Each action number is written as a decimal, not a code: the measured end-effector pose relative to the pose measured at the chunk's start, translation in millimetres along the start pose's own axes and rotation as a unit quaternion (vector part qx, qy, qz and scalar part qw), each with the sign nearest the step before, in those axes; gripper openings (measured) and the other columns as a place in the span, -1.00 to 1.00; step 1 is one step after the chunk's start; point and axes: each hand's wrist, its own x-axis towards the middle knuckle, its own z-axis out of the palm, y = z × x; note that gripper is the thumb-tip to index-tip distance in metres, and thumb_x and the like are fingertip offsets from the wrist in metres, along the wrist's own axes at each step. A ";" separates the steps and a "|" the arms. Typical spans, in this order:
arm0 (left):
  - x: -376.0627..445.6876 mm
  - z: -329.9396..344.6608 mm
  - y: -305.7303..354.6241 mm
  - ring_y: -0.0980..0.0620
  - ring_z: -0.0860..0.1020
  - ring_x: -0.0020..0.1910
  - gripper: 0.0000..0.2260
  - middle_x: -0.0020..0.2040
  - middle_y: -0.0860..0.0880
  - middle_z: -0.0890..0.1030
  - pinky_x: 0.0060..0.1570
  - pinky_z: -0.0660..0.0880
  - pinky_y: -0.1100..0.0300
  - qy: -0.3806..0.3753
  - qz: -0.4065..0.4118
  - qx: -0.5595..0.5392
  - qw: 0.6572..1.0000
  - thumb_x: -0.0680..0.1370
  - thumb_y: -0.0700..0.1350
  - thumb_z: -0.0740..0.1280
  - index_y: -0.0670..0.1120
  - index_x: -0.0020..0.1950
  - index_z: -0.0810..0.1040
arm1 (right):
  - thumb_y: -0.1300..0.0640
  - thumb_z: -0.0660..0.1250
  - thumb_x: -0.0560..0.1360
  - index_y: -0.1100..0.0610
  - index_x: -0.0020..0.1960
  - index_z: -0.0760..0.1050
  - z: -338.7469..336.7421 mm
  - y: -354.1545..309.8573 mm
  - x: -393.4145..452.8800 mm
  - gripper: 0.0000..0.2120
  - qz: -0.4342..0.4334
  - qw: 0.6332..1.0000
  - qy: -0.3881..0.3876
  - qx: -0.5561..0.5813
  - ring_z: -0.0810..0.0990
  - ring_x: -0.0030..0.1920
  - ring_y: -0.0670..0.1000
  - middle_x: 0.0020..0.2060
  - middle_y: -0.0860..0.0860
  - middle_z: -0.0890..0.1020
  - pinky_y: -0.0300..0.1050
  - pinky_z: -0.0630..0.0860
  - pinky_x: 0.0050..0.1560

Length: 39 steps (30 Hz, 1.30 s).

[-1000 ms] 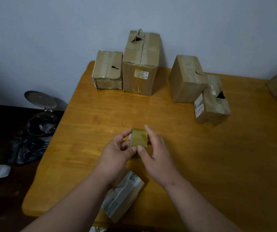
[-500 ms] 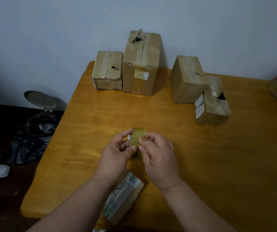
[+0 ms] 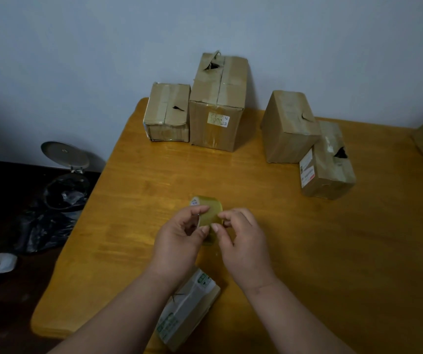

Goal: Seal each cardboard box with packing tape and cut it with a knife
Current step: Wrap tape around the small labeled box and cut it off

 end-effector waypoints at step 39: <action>20.8 -0.9 -13.7 -0.06 0.37 0.21 -0.52 0.24 -0.03 0.39 0.15 0.42 -0.04 -0.021 0.131 0.455 0.880 0.52 -0.29 0.35 0.12 0.37 0.52 | 0.10 0.27 0.60 -0.06 0.13 0.50 14.0 17.6 -2.2 -0.85 0.186 0.966 -0.131 0.122 0.61 -0.03 -0.14 -0.04 -0.10 0.64 0.00 0.58 0.01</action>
